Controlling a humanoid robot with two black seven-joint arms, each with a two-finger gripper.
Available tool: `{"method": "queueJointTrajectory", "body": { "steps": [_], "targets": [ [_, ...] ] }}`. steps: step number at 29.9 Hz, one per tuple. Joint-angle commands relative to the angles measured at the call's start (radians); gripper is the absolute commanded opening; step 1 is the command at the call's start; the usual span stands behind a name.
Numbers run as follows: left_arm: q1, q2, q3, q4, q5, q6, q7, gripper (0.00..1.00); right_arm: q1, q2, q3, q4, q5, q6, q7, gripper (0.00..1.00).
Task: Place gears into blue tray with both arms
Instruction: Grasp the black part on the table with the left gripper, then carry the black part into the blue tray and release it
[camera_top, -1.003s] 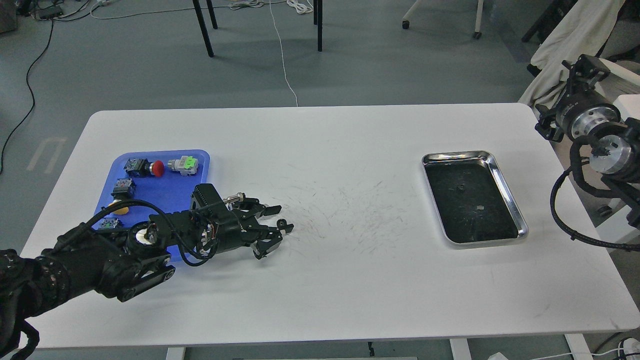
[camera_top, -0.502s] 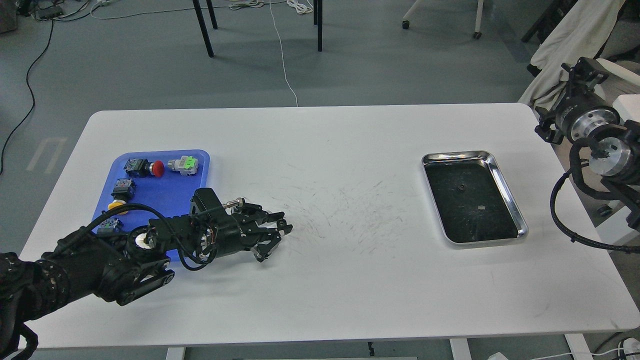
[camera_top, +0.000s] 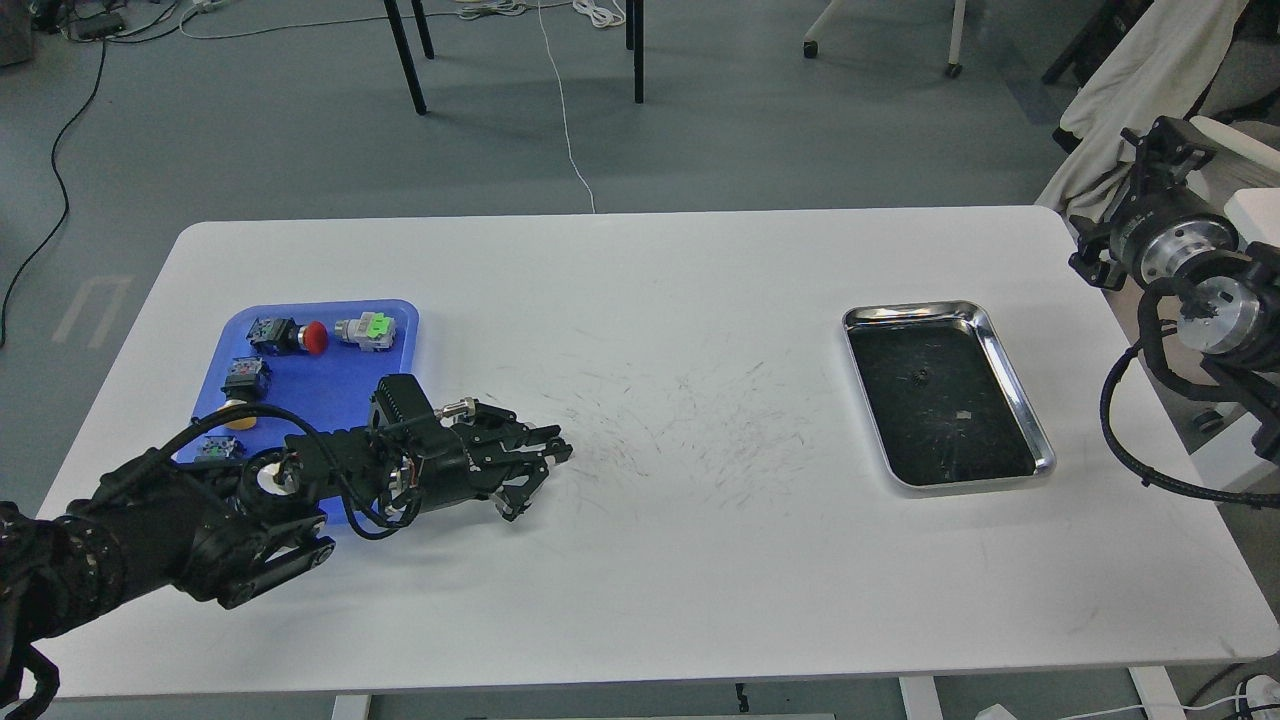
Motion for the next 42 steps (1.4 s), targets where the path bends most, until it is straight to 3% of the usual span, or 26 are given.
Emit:
{"method": "queueJointTrajectory", "body": {
  "steps": [1,15,23,37,42],
  "targets": [
    [-0.007,0.011,-0.005,-0.009,-0.001,0.0,0.0,0.08,-0.002,0.005,0.0,-0.001,0.0,-0.001,0.0,0.97],
    [-0.14,0.175,-0.011,-0.038,-0.017,-0.01,0.0,0.08,-0.006,0.022,0.003,-0.001,0.0,0.001,0.001,0.97],
    [-0.13,0.255,0.0,-0.018,-0.073,-0.023,0.0,0.08,-0.006,0.022,0.003,0.003,0.0,0.001,0.001,0.97],
    [-0.039,0.262,-0.002,0.191,-0.076,-0.017,0.0,0.08,-0.005,0.019,0.003,0.014,-0.012,0.003,0.001,0.97],
    [-0.034,0.244,0.0,0.211,-0.076,-0.017,0.0,0.08,-0.005,0.021,0.003,0.014,-0.012,0.003,0.001,0.97]
  ]
}}
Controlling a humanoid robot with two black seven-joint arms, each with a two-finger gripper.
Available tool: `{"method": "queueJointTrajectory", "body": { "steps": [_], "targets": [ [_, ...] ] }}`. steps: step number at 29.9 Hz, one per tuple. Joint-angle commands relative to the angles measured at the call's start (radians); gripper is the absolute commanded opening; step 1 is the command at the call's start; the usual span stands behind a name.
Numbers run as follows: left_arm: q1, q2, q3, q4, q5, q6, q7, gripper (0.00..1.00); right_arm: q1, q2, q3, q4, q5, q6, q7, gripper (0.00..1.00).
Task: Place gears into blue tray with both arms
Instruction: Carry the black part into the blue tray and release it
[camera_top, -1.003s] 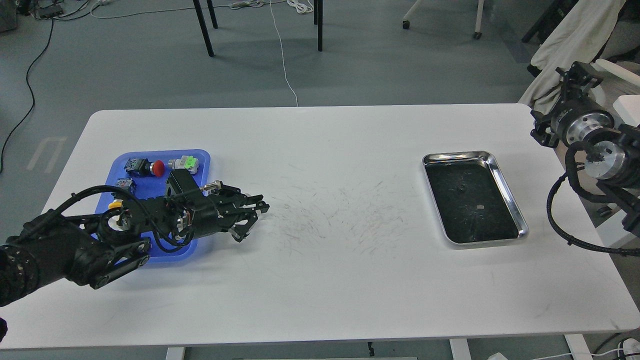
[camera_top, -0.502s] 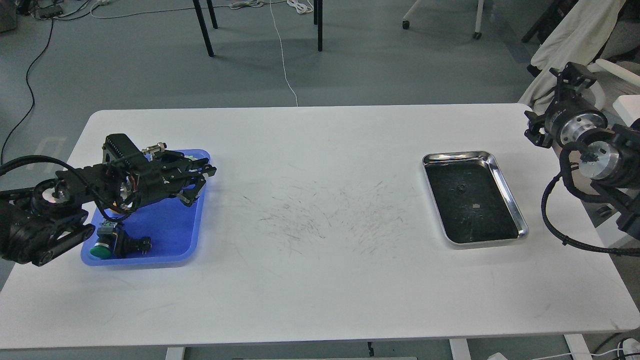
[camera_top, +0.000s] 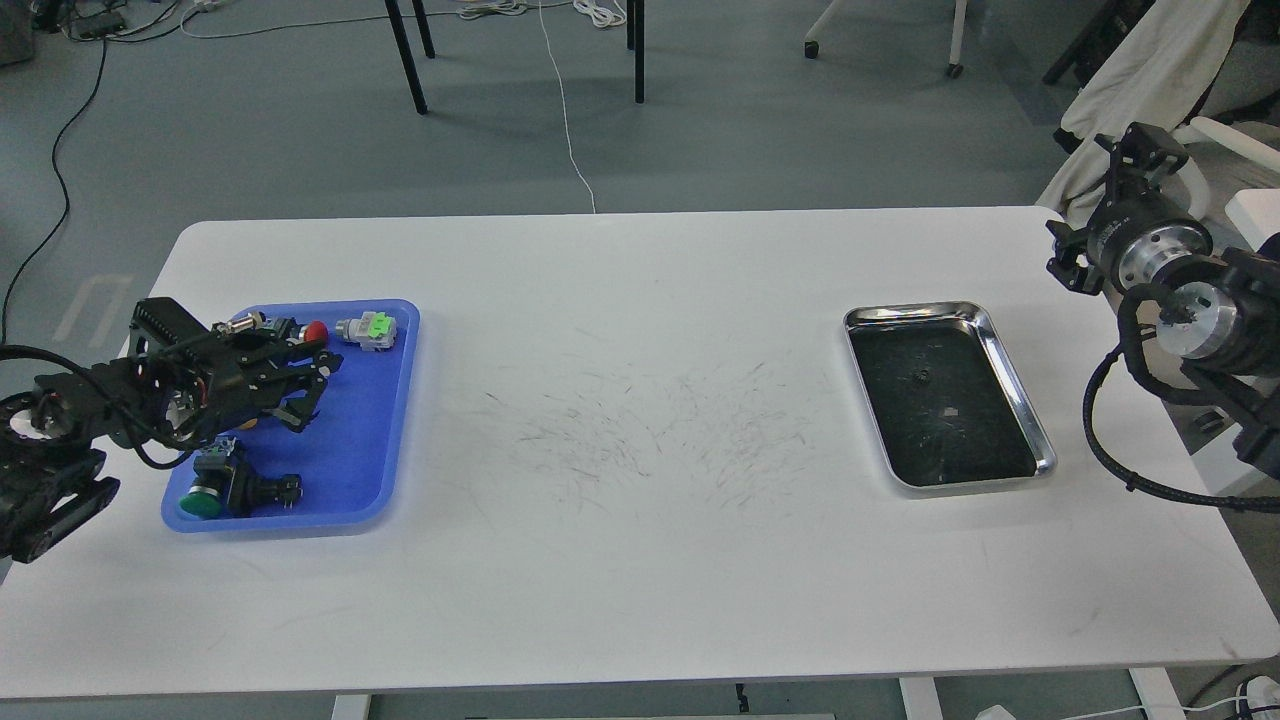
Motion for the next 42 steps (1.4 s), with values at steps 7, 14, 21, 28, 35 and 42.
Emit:
{"method": "queueJointTrajectory", "body": {
  "steps": [7,14,21,28,35,42],
  "targets": [
    [0.018,-0.026,-0.001,0.018,-0.009,0.0,0.0,0.1,0.0,-0.001,0.001,0.0,0.0,0.0,0.0,0.97],
    [0.038,-0.027,-0.003,0.023,-0.019,-0.007,0.0,0.18,0.0,-0.001,0.001,0.0,-0.002,0.0,0.0,0.97],
    [0.046,-0.027,-0.003,0.052,-0.046,-0.01,0.0,0.26,0.0,-0.001,0.001,0.0,-0.002,0.0,0.0,0.97],
    [0.046,-0.029,-0.009,0.05,-0.06,-0.01,0.0,0.36,0.0,-0.001,0.001,0.0,-0.002,0.0,0.0,0.97],
    [0.035,-0.026,-0.012,0.043,-0.166,-0.013,0.0,0.53,-0.003,-0.001,0.001,0.0,-0.002,0.0,0.0,0.97],
    [-0.034,0.016,-0.013,0.041,-0.497,-0.087,0.0,0.61,-0.003,0.003,0.001,0.0,-0.002,0.0,0.0,0.97]
  ]
}}
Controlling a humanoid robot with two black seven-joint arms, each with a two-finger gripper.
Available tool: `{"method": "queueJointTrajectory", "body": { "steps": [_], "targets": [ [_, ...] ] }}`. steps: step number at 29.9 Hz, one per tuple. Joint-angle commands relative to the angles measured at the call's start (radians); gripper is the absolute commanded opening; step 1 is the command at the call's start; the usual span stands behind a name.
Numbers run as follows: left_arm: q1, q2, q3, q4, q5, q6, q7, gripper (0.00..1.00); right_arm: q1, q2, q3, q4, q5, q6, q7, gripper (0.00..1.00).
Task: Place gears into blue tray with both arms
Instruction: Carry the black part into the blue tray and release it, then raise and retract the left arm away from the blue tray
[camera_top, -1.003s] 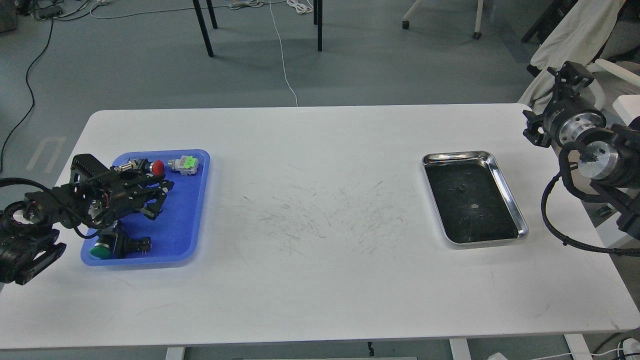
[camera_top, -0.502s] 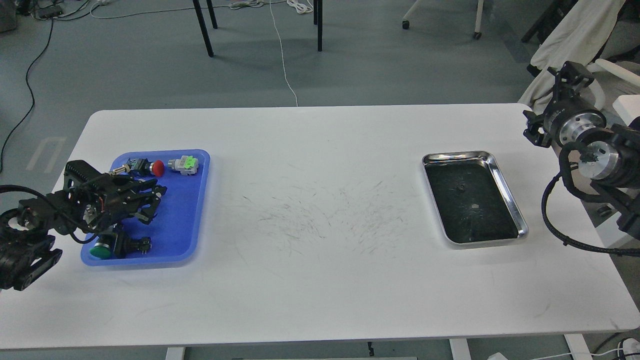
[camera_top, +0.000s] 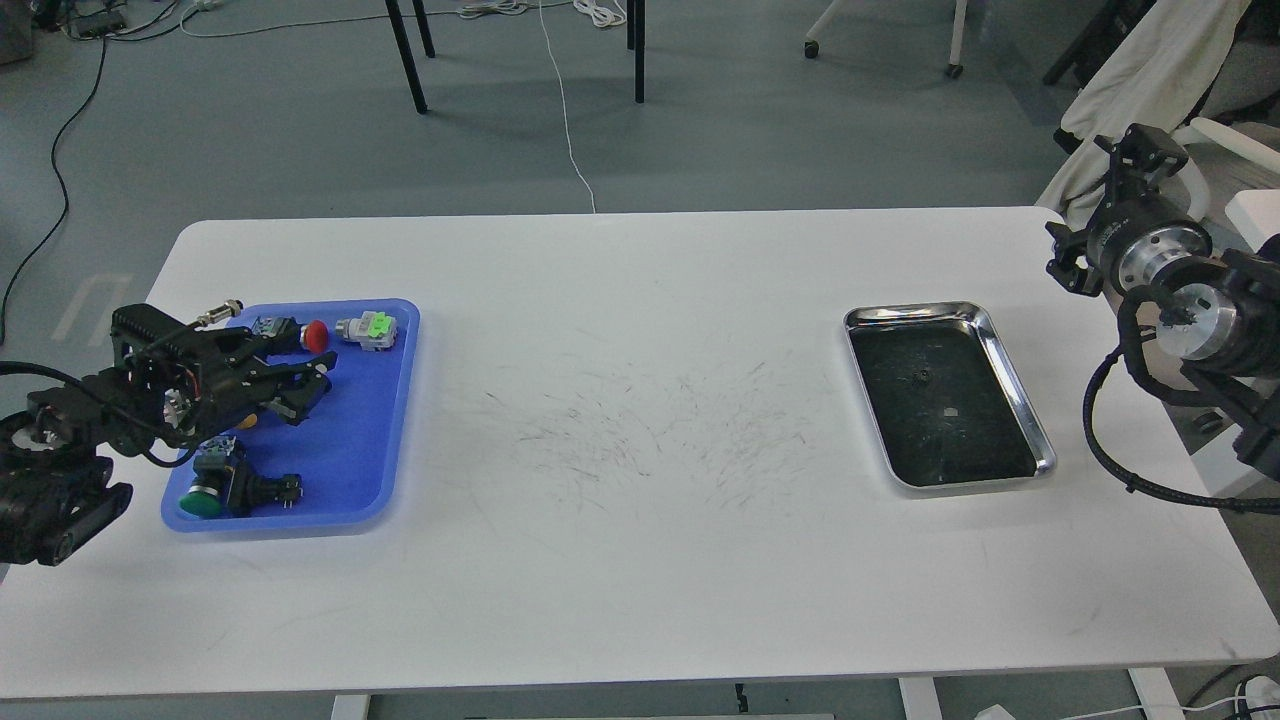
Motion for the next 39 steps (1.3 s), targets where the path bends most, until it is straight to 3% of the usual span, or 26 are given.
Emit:
{"method": "queueJointTrajectory", "body": {
  "steps": [1,7,12,17,27,39],
  "targets": [
    [-0.056,0.04,-0.003,-0.002,-0.167,-0.075,0.0,0.61,0.0,0.002,0.0,0.0,0.0,0.0,0.0,0.97],
    [-0.153,0.105,-0.018,0.0,-0.448,-0.306,0.0,0.61,0.002,0.005,0.0,0.001,0.0,0.0,0.0,0.98],
    [-0.214,0.114,-0.044,0.0,-0.649,-0.377,0.0,0.61,0.003,0.005,-0.002,0.009,-0.002,0.0,0.0,0.98],
    [-0.235,0.123,-0.122,0.006,-0.85,-0.549,0.0,0.61,0.009,0.003,-0.002,0.038,-0.009,-0.002,0.0,0.98],
    [-0.222,0.111,-0.404,-0.006,-1.066,-0.609,0.0,0.61,0.018,-0.04,-0.037,0.153,-0.146,-0.002,-0.006,0.98],
    [-0.196,0.085,-0.443,-0.086,-1.253,-0.62,0.0,0.63,0.199,-0.121,-0.354,0.317,-0.328,0.0,-0.017,0.98]
  ]
}}
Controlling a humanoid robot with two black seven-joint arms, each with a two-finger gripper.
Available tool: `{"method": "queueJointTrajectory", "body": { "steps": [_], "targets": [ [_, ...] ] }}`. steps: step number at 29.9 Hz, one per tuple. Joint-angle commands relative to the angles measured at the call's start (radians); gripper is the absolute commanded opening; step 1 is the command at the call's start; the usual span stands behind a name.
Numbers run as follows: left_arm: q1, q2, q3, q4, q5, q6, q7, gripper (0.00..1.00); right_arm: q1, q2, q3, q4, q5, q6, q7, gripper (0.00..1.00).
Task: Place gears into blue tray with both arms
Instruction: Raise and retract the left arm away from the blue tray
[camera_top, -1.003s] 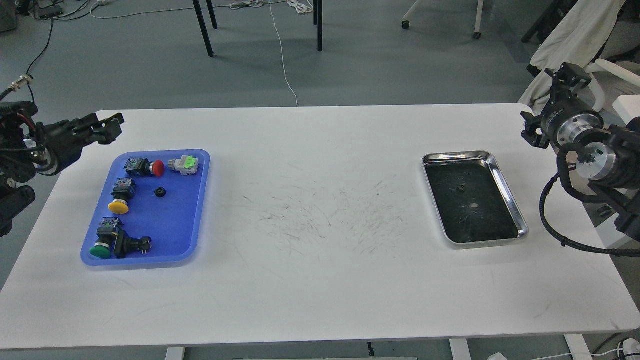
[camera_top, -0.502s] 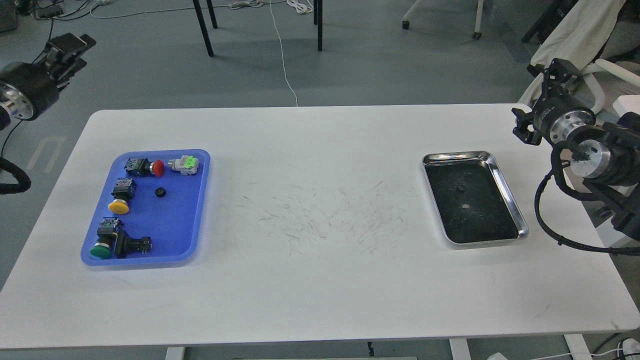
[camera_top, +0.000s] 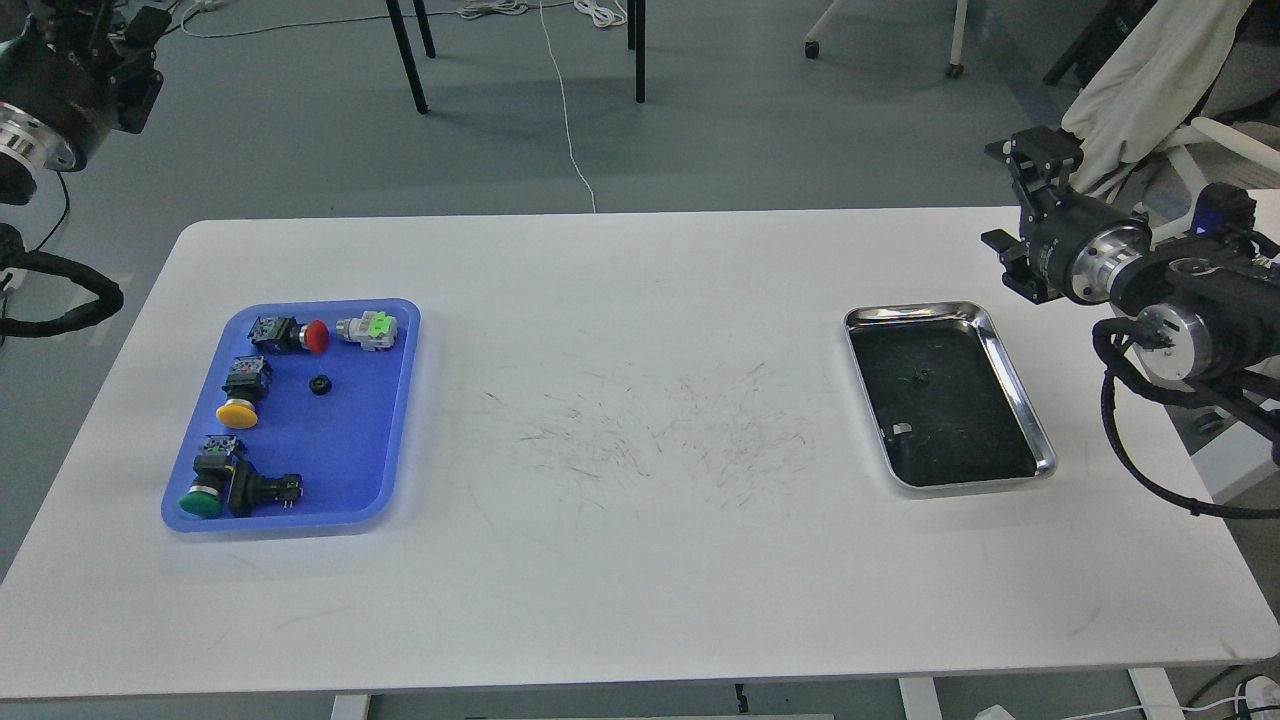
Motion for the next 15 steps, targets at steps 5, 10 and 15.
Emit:
{"method": "queueJointTrajectory", "body": {
  "steps": [5,10,15],
  "targets": [
    [0.038,-0.025,0.011,-0.042,-0.025,0.081,0.0,0.88,0.117,-0.013,-0.202,0.033,-0.102,-0.007,-0.005,0.98],
    [0.05,-0.033,0.013,-0.051,-0.029,0.064,0.0,0.91,0.171,-0.019,-0.282,0.077,-0.169,0.013,-0.003,0.98],
    [0.068,-0.039,0.01,-0.054,-0.035,0.006,0.0,0.93,0.229,-0.019,-0.385,0.106,-0.263,0.013,-0.016,0.98]
  ]
}}
